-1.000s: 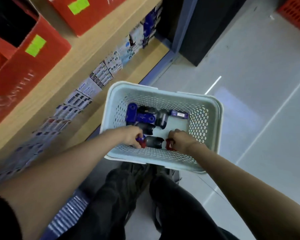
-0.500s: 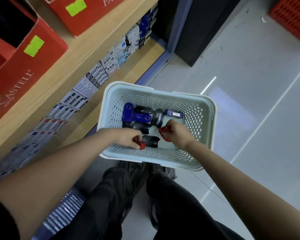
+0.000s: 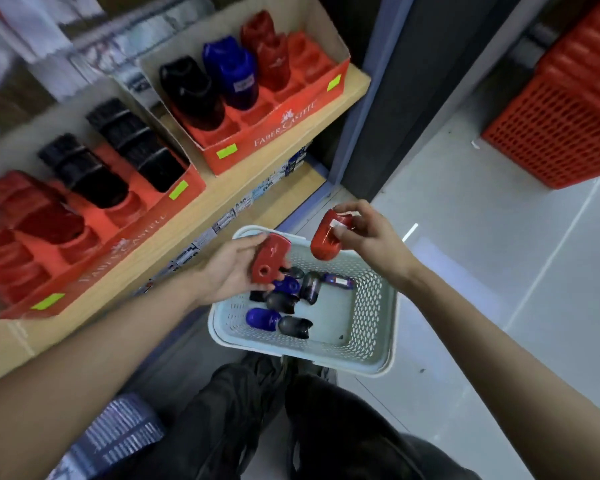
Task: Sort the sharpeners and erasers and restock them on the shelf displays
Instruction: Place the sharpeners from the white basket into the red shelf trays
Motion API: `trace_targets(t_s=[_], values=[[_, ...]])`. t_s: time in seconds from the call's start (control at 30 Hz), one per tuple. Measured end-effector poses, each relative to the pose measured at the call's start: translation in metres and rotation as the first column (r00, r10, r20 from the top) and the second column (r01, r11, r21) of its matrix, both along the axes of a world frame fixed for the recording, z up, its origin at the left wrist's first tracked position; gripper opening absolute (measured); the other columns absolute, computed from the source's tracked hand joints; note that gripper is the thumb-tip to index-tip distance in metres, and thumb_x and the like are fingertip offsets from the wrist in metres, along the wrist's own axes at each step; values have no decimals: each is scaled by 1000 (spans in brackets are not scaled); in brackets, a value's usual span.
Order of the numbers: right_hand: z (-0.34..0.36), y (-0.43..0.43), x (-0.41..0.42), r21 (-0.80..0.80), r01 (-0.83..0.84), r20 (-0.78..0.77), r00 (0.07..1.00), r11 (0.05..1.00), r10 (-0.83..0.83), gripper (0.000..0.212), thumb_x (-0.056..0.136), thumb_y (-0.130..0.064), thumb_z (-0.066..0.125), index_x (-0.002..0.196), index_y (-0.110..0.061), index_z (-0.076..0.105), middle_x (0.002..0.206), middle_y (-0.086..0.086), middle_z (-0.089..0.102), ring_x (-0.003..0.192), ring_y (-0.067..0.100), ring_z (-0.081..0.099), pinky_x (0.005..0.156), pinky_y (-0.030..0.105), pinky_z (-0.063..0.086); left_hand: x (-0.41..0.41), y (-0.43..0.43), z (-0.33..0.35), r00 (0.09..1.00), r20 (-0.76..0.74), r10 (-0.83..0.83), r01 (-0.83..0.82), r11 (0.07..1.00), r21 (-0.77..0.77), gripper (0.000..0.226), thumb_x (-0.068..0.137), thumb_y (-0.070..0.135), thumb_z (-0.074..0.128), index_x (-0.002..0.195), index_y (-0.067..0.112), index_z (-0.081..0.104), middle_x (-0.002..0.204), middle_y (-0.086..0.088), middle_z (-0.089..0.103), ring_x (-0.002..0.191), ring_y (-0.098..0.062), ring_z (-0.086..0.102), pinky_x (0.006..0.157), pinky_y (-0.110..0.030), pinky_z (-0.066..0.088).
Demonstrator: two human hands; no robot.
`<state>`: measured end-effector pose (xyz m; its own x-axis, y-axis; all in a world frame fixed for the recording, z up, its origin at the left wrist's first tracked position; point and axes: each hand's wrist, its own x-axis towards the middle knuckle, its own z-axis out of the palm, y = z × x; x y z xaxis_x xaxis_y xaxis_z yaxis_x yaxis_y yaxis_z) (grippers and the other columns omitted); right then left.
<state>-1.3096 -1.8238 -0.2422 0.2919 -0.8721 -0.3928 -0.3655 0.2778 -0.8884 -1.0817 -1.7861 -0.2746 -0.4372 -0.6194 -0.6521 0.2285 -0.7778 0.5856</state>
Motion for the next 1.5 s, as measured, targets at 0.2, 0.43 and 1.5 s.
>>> trace_targets(t_s=[0.2,0.43,1.5], values=[[59,-24,24,-219,-13,108,994,976,37,18,91,-13,61,105,-23,58,104,8,64,101,29,61,93,50,48,-4,-2,78,961,225,162,-88,948,-307,46,87,28,50,126,5,44,90,-8,66,83,-17,64,88,-35,50],[131,-86,64,-656,-103,-140,990,747,13,24,88,-12,64,112,-11,59,107,-3,60,99,13,57,89,25,46,-1,15,151,829,413,378,-64,797,-600,10,91,29,52,100,32,53,101,9,61,90,0,58,79,-12,48],[117,-31,107,-699,-227,-267,963,678,47,40,87,5,48,126,-8,49,128,10,46,121,19,42,96,14,25,82,86,146,-37,701,712,-52,700,-713,28,82,27,71,108,19,64,107,0,65,99,-19,59,89,-35,46]])
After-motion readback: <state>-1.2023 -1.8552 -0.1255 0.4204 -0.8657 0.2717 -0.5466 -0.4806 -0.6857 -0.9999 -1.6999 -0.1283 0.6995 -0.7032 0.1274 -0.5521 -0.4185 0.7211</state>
